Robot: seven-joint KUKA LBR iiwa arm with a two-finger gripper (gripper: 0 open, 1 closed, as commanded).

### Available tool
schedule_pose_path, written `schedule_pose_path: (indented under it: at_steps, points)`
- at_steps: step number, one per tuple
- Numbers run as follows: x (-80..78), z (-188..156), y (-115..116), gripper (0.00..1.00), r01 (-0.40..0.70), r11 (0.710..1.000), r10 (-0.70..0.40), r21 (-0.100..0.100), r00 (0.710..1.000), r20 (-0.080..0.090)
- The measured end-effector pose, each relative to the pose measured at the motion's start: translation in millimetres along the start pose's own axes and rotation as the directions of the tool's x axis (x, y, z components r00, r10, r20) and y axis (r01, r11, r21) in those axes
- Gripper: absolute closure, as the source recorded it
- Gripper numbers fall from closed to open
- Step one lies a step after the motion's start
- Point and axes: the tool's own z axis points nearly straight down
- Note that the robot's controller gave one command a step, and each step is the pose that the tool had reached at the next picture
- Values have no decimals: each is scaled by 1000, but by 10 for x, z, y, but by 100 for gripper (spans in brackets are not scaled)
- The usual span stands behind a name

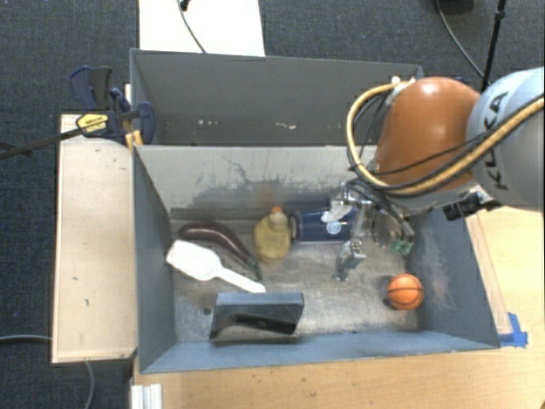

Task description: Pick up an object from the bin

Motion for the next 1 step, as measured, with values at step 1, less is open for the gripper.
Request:
schedule_pose_path:
  at_steps: [1]
  points:
    - [-16,678,-160,0,97,995,-97,1,995,-5]
